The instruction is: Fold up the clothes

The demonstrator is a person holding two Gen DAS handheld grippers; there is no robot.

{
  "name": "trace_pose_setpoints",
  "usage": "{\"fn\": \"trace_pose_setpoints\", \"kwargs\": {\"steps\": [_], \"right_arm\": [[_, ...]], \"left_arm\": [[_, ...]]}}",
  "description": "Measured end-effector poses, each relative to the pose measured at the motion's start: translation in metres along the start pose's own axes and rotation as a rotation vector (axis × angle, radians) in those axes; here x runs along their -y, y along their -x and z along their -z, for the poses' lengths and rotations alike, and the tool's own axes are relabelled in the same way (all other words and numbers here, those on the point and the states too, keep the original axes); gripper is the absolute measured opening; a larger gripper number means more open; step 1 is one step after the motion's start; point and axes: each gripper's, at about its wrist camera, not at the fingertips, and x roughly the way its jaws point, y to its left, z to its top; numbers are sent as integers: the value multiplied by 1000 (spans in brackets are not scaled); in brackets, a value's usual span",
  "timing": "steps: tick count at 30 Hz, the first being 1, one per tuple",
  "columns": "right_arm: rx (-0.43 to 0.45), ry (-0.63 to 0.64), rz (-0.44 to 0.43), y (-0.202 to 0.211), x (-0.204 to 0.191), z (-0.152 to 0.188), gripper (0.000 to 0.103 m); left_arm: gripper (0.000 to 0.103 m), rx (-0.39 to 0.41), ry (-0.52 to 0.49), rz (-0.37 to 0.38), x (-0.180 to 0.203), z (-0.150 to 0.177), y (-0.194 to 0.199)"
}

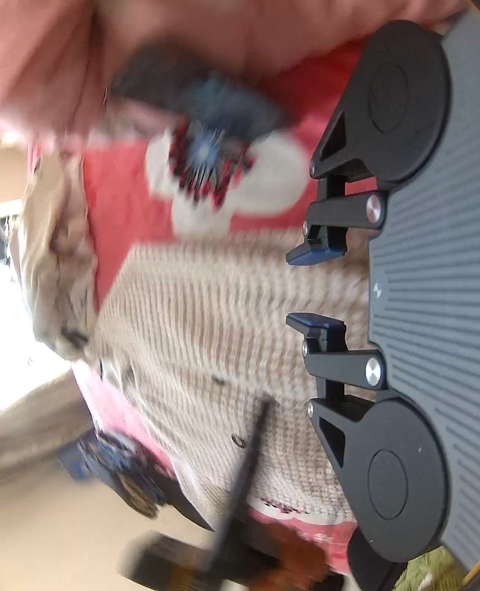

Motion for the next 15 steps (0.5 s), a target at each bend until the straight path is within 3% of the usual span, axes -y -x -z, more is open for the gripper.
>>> {"fn": "trace_pose_setpoints", "kwargs": {"steps": [2,5,10,13,15], "right_arm": [[-47,23,-9,-28,-8,7,26],[-196,37,42,-69,-12,32,25],[-193,-73,28,-72,1,36,22],[-197,-87,13,-74,3,35,22],[-198,-84,9,-73,3,36,22]], "left_arm": [[37,-4,31,-54,-10,-16,-24],[30,-30,50,-124,-27,-33,-44],[35,117,51,-151,-36,-89,-35],[37,164,21,-221,-39,-133,-64],[37,152,-4,-292,-43,-159,-96]]}}
